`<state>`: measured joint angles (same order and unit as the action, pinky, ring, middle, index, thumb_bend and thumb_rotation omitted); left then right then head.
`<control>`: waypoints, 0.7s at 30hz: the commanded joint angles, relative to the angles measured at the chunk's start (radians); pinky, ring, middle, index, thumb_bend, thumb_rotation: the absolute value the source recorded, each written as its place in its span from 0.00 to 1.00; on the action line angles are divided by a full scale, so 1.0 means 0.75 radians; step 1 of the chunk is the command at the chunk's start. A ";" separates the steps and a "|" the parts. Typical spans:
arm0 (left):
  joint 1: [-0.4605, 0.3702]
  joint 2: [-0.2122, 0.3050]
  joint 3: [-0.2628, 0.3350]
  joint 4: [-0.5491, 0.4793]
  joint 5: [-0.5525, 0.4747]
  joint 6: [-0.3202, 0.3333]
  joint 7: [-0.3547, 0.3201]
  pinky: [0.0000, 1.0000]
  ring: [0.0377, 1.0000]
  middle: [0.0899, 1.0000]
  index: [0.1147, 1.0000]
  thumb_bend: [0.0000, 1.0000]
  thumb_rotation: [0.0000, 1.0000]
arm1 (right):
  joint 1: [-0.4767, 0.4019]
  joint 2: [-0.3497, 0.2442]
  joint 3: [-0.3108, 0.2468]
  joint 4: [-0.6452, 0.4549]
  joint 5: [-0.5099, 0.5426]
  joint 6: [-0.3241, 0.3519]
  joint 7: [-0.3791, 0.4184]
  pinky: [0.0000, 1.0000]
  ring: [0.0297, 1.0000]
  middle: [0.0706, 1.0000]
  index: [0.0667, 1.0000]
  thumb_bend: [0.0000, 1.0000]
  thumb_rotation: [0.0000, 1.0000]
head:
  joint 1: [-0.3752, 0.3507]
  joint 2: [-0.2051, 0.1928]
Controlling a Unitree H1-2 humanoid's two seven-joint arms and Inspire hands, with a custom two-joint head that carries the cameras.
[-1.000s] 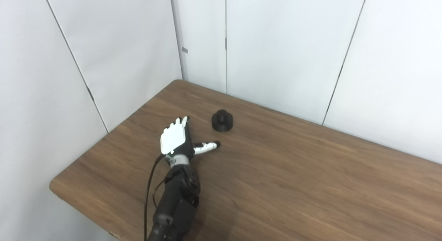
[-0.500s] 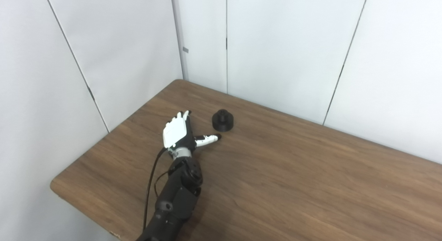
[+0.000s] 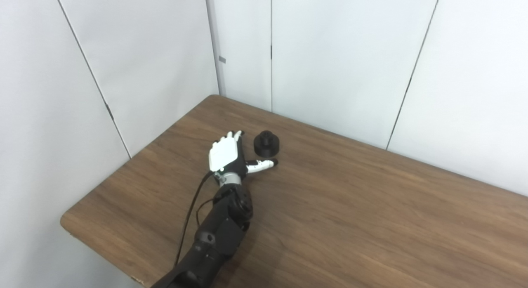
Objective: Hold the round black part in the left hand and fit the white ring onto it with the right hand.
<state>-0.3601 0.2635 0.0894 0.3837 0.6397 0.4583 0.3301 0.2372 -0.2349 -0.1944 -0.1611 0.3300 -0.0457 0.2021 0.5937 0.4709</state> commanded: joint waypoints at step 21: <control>-0.122 0.054 -0.115 0.078 0.117 0.015 -0.060 1.00 1.00 0.99 0.87 1.00 0.45 | 0.106 0.035 0.027 0.026 -0.031 0.004 -0.014 0.95 0.98 1.00 0.99 0.73 0.80 | -0.048 -0.012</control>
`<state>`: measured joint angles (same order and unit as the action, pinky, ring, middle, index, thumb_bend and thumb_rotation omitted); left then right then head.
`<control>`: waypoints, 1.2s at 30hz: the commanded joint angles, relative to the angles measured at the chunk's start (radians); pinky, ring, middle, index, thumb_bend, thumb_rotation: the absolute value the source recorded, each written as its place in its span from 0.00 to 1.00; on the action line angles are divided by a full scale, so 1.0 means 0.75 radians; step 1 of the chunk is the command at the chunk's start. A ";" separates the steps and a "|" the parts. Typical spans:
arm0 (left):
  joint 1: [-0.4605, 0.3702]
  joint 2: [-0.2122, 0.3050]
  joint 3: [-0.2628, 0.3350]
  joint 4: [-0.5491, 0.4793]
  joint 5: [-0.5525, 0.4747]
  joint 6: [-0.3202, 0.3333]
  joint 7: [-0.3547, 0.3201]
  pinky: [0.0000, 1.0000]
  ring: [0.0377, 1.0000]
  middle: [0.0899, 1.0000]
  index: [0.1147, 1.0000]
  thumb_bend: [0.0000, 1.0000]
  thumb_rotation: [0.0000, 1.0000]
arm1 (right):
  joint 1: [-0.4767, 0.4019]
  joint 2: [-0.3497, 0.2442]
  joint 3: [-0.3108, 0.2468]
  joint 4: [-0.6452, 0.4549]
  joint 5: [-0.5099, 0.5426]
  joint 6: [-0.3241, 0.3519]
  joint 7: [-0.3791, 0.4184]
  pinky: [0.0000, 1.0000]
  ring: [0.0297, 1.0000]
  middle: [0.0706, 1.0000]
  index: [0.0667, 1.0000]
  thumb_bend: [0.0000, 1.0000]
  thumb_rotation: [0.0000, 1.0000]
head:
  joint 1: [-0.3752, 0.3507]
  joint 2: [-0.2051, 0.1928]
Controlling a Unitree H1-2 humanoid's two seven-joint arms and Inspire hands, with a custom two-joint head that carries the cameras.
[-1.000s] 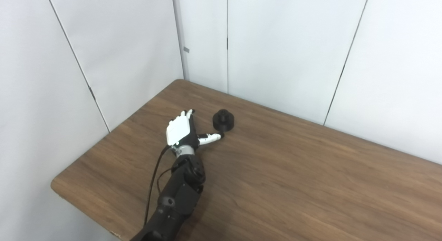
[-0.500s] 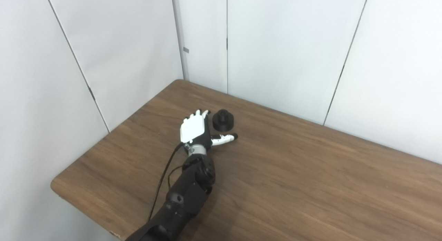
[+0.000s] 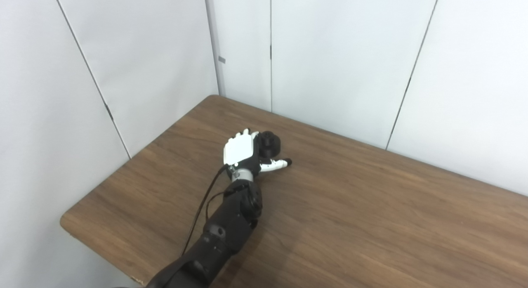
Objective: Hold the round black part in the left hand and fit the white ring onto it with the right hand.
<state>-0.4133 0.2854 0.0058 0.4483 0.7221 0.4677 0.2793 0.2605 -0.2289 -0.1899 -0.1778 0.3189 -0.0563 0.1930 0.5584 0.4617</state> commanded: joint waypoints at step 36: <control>-0.056 0.058 0.046 0.050 -0.200 -0.189 0.271 1.00 0.93 0.83 0.41 0.52 0.05 | 0.086 0.028 0.040 0.072 -0.078 -0.065 -0.002 0.90 0.95 0.98 0.96 0.69 0.83 | -0.049 0.014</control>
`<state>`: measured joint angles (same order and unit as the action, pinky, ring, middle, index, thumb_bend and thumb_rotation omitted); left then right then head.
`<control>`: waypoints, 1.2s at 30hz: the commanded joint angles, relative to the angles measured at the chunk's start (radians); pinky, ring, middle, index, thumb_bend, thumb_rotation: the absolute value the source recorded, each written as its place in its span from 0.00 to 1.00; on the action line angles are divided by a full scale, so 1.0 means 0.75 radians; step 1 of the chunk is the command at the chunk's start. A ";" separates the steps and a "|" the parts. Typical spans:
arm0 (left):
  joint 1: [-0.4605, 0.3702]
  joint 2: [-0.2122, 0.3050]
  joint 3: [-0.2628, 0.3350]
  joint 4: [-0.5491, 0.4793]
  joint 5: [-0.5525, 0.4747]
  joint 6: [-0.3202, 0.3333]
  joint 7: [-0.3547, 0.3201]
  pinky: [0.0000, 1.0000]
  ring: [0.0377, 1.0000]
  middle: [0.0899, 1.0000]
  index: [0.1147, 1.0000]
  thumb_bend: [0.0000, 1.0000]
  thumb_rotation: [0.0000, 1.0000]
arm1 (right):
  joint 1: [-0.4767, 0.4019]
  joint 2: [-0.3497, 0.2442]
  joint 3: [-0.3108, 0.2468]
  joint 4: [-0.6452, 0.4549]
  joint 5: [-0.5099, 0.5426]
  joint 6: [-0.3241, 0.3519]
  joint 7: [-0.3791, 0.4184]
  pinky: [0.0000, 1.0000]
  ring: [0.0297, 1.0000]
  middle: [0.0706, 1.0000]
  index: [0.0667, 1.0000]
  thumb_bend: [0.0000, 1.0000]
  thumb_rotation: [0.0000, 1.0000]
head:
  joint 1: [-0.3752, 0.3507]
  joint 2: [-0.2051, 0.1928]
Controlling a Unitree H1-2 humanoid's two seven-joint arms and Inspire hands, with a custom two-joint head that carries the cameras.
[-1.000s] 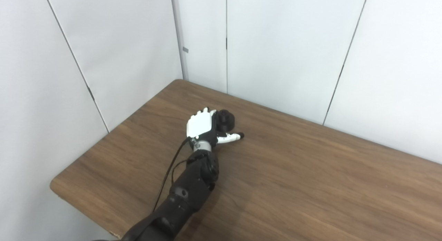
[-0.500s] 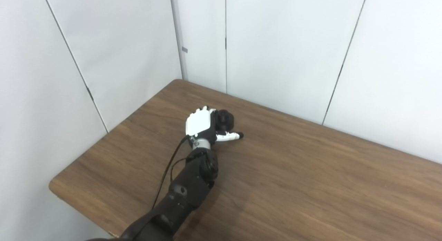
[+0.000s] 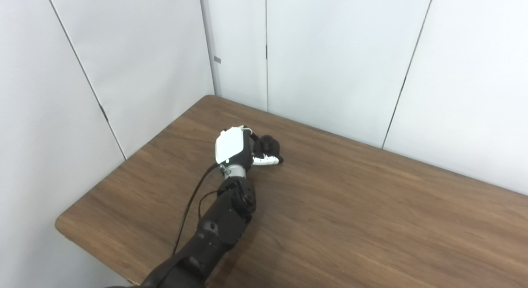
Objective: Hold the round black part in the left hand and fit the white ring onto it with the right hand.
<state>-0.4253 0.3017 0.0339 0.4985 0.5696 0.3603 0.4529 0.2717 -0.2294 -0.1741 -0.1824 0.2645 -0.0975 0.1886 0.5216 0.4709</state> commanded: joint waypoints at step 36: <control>0.066 0.063 -0.346 -0.222 0.059 -0.182 -0.256 0.98 0.87 0.82 0.41 0.52 0.05 | 0.074 0.074 0.030 0.013 -0.014 0.011 -0.036 0.83 0.93 0.96 0.95 0.70 0.83 | -0.144 0.058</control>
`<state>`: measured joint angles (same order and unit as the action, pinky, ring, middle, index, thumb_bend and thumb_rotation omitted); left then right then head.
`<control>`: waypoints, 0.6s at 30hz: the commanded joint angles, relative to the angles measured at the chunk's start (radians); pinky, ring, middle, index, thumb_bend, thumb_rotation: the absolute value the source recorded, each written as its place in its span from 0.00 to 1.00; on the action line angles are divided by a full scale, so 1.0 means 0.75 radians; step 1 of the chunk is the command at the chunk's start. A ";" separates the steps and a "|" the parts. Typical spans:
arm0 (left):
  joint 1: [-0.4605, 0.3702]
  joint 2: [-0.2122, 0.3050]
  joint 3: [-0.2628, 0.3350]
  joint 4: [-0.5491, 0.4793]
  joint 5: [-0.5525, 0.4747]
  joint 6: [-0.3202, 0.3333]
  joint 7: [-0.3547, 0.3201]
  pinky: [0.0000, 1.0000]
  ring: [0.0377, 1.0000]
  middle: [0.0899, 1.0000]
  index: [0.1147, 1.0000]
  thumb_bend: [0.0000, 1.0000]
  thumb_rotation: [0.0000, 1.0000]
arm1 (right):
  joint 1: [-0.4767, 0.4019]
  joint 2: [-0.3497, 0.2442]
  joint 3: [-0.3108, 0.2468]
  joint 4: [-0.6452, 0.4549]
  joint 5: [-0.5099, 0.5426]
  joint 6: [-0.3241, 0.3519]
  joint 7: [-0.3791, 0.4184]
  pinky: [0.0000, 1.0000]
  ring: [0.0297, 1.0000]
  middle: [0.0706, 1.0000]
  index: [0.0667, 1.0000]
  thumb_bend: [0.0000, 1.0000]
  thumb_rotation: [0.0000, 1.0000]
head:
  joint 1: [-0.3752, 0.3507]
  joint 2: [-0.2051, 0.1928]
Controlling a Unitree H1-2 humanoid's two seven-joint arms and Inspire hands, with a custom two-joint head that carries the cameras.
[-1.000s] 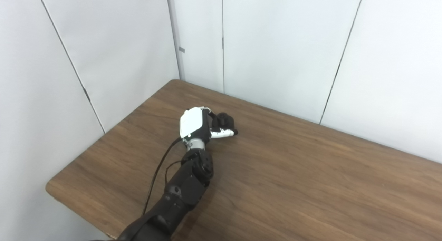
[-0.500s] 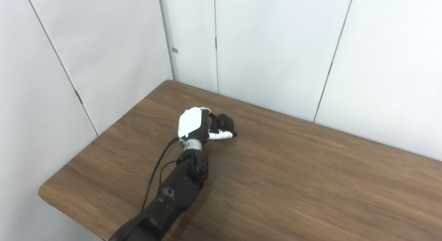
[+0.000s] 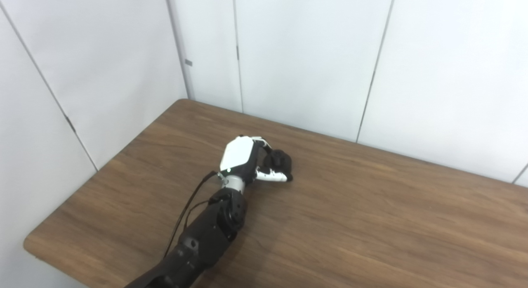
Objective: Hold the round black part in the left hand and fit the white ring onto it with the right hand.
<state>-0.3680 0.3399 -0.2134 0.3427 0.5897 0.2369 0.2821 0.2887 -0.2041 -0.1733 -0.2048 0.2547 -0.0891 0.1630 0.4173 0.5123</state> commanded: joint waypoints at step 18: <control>0.117 -0.018 -0.258 -0.243 0.153 -0.180 -0.211 1.00 0.94 0.86 0.41 0.52 0.05 | 0.099 0.089 0.097 -0.107 -0.026 0.103 -0.047 0.84 0.91 0.92 0.91 0.71 0.81 | -0.283 0.075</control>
<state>-0.2860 0.3239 -0.3847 0.1701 0.6770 0.1078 0.1723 0.3388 -0.1558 -0.1172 -0.2765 0.2467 -0.0646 0.1348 0.2041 0.5676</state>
